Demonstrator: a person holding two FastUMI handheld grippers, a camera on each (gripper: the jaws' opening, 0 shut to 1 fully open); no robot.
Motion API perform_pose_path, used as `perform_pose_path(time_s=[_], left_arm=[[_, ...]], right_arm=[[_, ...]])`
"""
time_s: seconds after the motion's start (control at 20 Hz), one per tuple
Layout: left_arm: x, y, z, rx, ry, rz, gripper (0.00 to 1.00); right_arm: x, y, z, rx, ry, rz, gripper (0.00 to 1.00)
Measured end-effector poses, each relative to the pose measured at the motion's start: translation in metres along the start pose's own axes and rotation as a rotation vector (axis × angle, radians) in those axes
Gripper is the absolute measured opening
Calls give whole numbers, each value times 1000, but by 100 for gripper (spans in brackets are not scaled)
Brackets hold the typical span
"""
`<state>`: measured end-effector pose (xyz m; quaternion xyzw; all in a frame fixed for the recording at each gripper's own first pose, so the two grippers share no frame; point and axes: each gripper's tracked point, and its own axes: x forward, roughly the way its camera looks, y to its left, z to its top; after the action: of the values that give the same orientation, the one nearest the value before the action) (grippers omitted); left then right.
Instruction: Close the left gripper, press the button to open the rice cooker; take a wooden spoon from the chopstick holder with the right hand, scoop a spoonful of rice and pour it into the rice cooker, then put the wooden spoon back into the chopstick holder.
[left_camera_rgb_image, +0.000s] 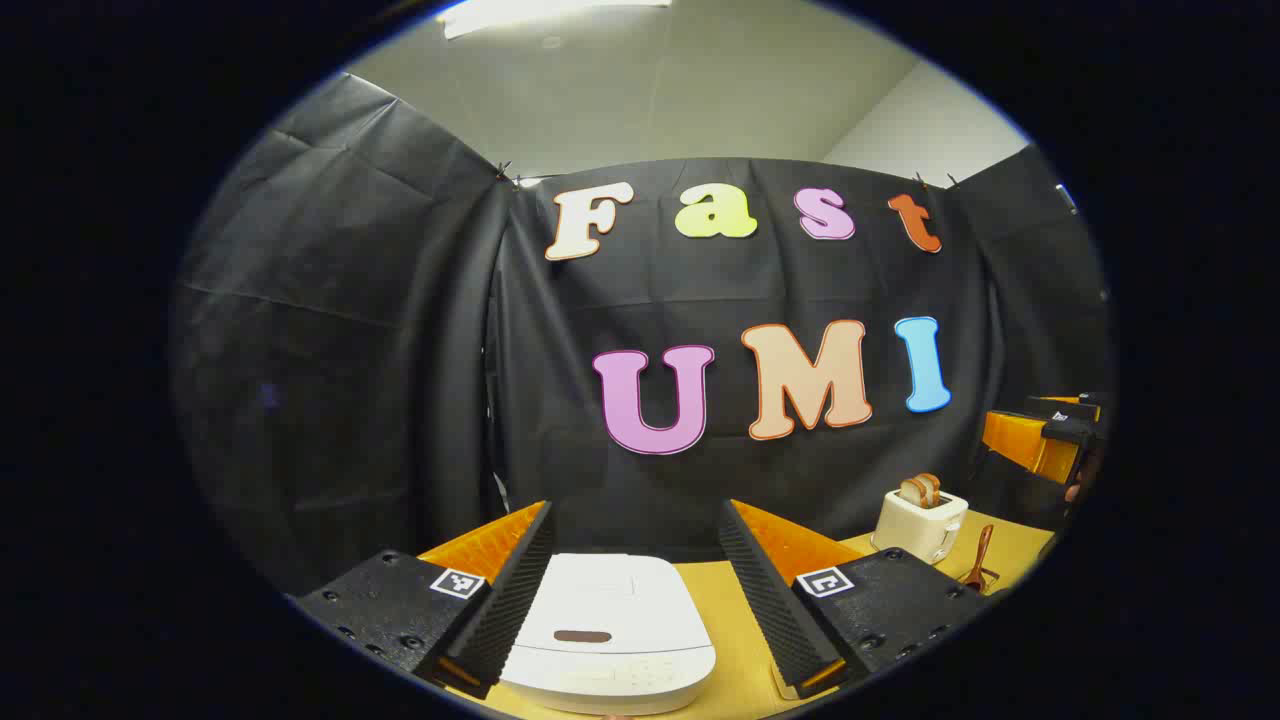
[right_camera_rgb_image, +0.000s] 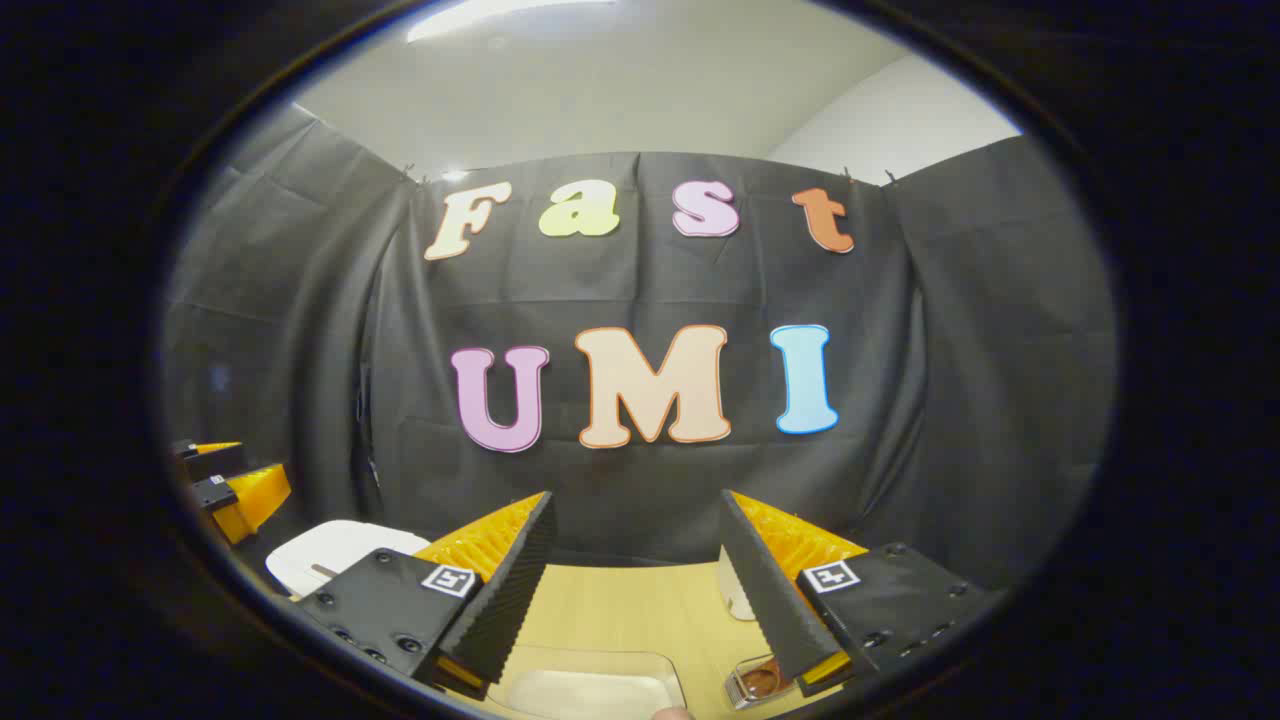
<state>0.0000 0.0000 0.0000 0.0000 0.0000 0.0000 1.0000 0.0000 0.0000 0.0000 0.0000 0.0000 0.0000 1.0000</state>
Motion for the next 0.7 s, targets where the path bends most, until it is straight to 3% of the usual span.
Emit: perform_pose_path(time_s=[0.7], left_arm=[[-7, 8, -4, 23, 16, 16, 96]], right_arm=[[-3, 16, 0, -8, -12, 56, 100]])
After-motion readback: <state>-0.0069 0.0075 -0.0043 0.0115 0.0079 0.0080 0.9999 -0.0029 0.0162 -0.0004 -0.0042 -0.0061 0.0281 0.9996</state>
